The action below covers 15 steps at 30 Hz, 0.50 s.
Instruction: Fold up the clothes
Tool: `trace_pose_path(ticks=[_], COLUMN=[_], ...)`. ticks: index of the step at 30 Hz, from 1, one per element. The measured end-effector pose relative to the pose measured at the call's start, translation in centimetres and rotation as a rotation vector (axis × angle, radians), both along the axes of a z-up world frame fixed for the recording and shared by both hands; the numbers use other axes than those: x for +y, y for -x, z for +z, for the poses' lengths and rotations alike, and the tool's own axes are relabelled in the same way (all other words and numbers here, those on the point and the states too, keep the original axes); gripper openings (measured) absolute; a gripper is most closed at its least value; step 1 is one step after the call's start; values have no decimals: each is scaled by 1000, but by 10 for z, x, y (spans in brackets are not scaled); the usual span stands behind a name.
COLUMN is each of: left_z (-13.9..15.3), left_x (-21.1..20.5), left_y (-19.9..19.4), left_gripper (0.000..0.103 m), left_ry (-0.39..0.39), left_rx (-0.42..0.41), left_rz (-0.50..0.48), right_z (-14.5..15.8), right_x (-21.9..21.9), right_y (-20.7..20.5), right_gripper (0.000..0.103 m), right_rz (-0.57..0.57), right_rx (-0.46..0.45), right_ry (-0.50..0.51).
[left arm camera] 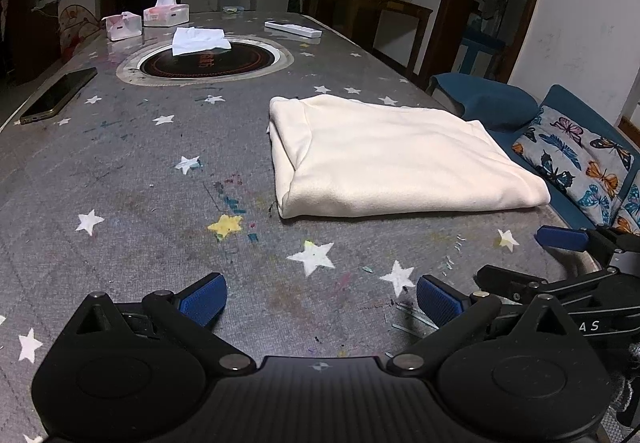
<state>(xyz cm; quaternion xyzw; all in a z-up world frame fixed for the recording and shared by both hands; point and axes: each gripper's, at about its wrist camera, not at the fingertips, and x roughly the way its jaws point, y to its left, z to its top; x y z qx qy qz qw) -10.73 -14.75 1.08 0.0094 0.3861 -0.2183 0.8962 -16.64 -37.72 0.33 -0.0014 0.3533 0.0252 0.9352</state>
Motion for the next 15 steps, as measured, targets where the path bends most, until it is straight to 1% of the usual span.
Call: trace_pose_path(ticks=[15], left_z=[0], left_x=[-5], left_y=[2], left_gripper=[103], left_ry=[-26], left_rx=[-11], left_rz=[14], right_z=[1], right_x=[2], right_y=[2], right_gripper=[103], right_rz=[-22], right_rx=[-7], right_ry=[7])
